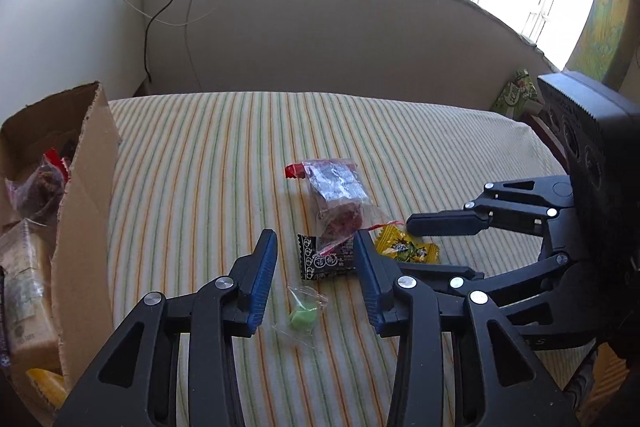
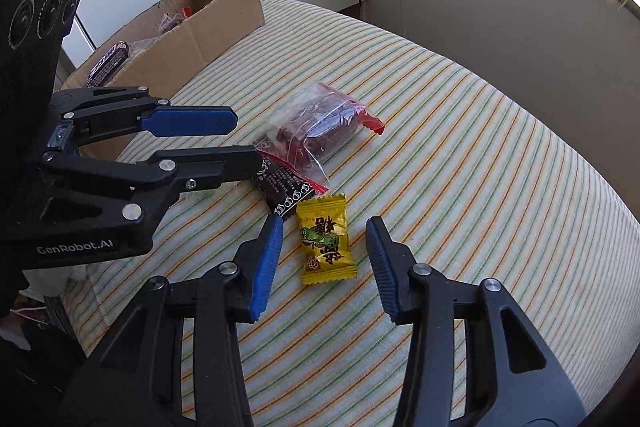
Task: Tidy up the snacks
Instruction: 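Grasp the clear candy bag with the left tool while the right grasps the yellow candy, then drop the clear bag and yellow candy into the box, opening both tools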
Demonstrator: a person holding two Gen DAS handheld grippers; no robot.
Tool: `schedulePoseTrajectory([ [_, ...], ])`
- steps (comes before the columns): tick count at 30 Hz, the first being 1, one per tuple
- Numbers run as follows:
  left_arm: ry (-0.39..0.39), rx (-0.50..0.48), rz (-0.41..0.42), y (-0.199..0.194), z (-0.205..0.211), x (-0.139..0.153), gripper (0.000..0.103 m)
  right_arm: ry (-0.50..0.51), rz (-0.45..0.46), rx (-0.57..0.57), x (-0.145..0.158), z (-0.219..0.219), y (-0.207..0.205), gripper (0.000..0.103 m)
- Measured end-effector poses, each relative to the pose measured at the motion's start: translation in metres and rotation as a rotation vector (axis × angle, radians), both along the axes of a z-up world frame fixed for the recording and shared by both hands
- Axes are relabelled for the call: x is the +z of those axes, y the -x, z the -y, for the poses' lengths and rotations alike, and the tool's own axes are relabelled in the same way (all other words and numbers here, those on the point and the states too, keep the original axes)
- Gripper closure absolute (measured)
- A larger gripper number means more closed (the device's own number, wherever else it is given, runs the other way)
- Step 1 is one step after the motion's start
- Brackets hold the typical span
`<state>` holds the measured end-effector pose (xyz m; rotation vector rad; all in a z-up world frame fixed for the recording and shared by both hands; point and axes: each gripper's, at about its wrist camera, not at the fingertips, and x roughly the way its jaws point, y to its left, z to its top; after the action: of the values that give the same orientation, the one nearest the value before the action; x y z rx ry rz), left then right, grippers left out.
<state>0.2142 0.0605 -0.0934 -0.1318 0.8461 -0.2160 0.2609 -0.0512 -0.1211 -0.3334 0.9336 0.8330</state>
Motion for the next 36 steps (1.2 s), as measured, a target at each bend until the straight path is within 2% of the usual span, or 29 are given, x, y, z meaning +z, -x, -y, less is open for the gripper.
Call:
schedulePoseTrajectory([
  [1,0.019,0.019,0.011,-0.003,-0.003,0.004,0.053,0.006,0.003,-0.010,-0.002,0.000,-0.001,0.077],
  [4,0.076,0.019,0.004,-0.015,-0.007,0.009,0.051,-0.013,-0.006,-0.021,-0.003,0.007,-0.003,0.078],
  [7,0.038,0.021,-0.042,-0.033,0.002,0.001,0.050,-0.017,-0.012,-0.032,-0.003,0.013,-0.003,0.078],
  [11,0.034,-0.015,-0.074,-0.040,0.015,-0.009,0.051,-0.007,-0.010,-0.042,-0.003,0.021,0.002,0.078],
  [14,0.013,-0.014,-0.089,-0.043,0.022,-0.015,0.068,0.001,-0.013,-0.055,-0.002,0.029,0.002,0.078],
  [19,-0.002,0.001,-0.071,-0.039,0.028,-0.015,0.073,0.010,-0.002,-0.071,-0.002,0.034,0.006,0.078],
  [29,-0.046,0.055,0.093,0.009,0.000,0.042,0.073,-0.023,-0.003,-0.139,0.010,0.041,0.010,0.079],
  [36,-0.069,0.111,0.153,0.043,-0.028,0.060,0.073,-0.058,0.020,-0.136,0.034,0.044,0.025,0.079],
])
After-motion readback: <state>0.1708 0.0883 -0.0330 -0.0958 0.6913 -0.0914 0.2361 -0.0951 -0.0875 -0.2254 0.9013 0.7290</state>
